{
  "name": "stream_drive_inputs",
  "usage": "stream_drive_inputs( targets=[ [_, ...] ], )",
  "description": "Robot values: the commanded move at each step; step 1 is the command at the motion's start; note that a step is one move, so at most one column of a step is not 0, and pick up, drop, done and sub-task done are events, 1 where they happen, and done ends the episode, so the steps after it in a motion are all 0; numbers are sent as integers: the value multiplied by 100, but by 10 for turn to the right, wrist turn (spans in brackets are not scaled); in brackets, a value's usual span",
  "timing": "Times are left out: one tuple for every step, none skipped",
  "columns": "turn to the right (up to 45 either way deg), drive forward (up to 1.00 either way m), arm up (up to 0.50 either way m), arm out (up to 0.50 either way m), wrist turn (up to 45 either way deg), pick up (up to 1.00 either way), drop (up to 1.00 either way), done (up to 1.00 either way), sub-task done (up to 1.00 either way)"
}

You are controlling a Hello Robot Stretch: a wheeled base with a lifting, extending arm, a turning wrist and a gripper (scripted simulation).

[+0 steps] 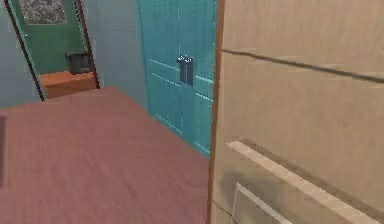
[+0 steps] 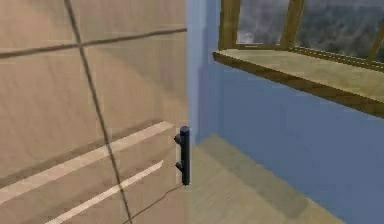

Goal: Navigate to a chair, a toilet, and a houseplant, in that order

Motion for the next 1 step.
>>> stream_drive_inputs(
  targets=[
    [-360, 0, 0, 0, 0, 0, 0, 0, 0]
  ],
)
